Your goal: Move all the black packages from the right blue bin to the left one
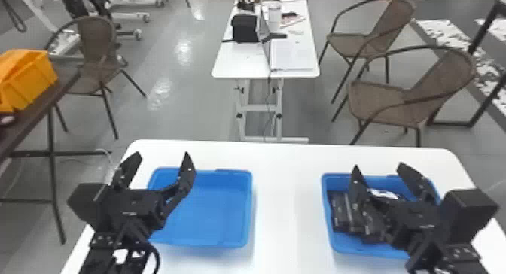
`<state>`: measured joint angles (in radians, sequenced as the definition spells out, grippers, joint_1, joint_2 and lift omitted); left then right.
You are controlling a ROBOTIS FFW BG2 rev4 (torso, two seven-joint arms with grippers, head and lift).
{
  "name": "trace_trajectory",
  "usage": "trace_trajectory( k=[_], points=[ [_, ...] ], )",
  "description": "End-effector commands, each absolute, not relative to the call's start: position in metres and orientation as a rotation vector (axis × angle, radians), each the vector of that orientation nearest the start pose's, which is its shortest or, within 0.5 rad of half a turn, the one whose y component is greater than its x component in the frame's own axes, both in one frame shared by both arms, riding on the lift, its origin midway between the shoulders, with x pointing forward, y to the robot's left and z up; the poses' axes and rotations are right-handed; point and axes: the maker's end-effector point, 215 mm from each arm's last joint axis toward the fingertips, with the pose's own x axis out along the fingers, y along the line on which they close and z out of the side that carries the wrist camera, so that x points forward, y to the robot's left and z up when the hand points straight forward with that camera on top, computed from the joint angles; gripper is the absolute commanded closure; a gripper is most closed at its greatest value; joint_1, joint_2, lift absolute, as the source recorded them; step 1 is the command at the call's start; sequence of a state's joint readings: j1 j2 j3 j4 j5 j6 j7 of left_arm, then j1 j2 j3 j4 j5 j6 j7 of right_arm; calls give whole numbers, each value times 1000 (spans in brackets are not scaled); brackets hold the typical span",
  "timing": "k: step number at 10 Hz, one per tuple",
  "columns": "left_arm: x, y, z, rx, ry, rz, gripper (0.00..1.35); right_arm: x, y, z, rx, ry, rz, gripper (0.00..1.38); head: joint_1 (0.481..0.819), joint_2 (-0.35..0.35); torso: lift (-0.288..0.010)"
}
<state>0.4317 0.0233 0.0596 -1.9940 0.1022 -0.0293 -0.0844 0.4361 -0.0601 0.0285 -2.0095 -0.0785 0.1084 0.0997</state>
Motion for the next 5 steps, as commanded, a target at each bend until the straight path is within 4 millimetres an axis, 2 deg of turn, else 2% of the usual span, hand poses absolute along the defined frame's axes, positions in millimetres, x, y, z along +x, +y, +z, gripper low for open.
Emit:
trace_trajectory(
  k=[1,5],
  points=[
    [467,246,-324,-55,-27,-38,101,463,-196,-361,37,107,153,251,695,61,0],
    [466,247,-322,-51,-36,-36,99,463,-195,-355,2,96,162,251,695,62,0]
  ],
)
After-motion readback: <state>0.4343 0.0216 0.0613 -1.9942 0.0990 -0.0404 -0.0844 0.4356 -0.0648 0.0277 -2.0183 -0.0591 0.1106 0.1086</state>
